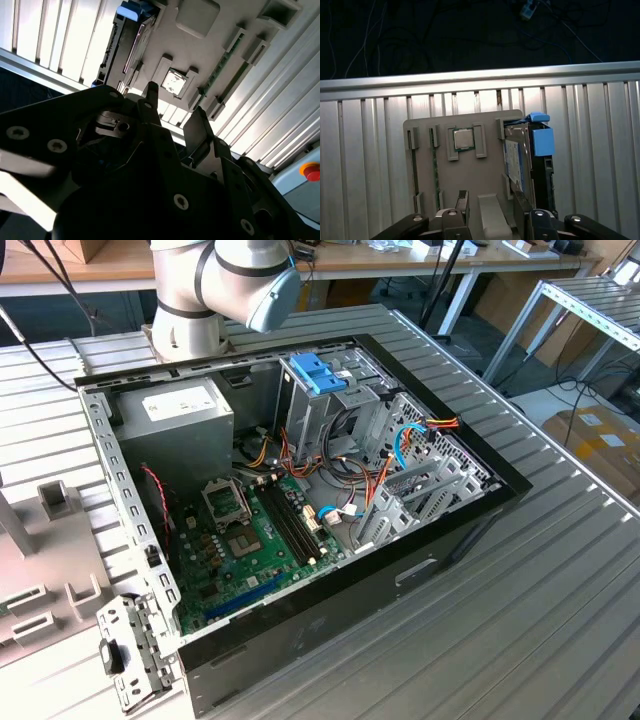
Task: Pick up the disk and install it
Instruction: 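Pick up the disk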
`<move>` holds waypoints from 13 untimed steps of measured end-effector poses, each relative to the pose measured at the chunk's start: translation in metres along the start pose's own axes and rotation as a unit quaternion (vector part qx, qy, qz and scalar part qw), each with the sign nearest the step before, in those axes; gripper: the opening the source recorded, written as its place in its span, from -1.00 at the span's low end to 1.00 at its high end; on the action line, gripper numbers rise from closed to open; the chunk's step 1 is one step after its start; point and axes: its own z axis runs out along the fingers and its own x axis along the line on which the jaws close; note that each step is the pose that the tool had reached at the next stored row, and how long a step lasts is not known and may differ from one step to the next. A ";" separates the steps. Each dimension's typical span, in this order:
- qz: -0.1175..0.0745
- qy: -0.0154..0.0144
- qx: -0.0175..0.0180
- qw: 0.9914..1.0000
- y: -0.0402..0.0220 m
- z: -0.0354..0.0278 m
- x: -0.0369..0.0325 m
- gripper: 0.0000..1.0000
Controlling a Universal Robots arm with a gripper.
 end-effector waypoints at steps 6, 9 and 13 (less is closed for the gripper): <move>-0.003 -0.001 0.000 1.000 0.0000 0.0019 -0.0002 -0.04; -0.004 -0.001 0.000 1.000 0.0003 0.0026 -0.0005 -0.04; -0.004 -0.001 0.000 1.000 0.0009 0.0035 -0.0008 -0.04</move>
